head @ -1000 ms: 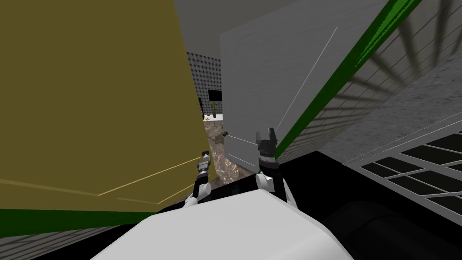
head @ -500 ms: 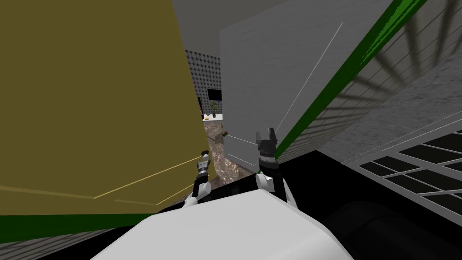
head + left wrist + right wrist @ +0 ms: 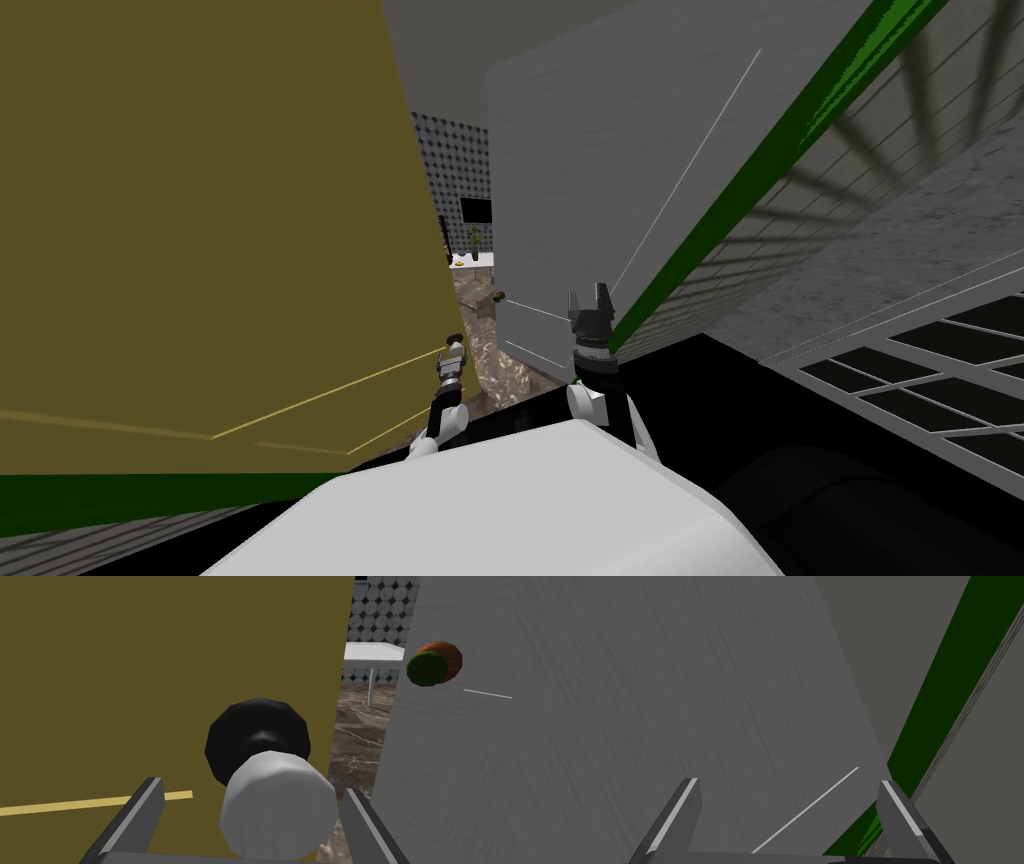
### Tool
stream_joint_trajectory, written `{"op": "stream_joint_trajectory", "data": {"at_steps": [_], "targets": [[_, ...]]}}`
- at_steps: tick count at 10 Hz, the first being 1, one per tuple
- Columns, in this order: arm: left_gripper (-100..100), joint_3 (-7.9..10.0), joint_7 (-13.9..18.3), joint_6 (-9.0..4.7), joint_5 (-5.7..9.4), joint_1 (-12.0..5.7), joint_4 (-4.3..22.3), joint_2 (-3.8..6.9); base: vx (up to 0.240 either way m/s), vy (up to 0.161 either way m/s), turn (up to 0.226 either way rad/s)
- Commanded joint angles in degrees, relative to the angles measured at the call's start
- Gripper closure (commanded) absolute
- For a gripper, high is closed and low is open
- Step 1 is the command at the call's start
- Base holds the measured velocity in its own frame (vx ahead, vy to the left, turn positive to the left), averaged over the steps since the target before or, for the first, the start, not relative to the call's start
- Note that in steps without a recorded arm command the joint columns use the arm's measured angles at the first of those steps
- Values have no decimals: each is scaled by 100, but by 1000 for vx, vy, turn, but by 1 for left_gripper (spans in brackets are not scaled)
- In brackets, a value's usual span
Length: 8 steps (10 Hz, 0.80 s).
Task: Push the door open
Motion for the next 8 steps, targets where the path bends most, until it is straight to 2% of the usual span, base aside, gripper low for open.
{"op": "stream_joint_trajectory", "data": {"at_steps": [1, 2, 3, 5, 7, 8], "targets": [[100, 189, -81, -123, 145, 34, -37, 80, 85, -27, -319], [100, 240, -103, -157, 185, 44, -47, 98, 118, 2, -229], [100, 296, -127, -194, 228, 54, -58, 116, 112, 6, -90], [100, 296, -127, -194, 228, 54, -58, 116, 54, 10, -12], [100, 483, -207, -316, 371, 88, -95, 170, 63, 20, -144], [100, 483, -207, -316, 371, 88, -95, 170, 63, 20, -67]]}}
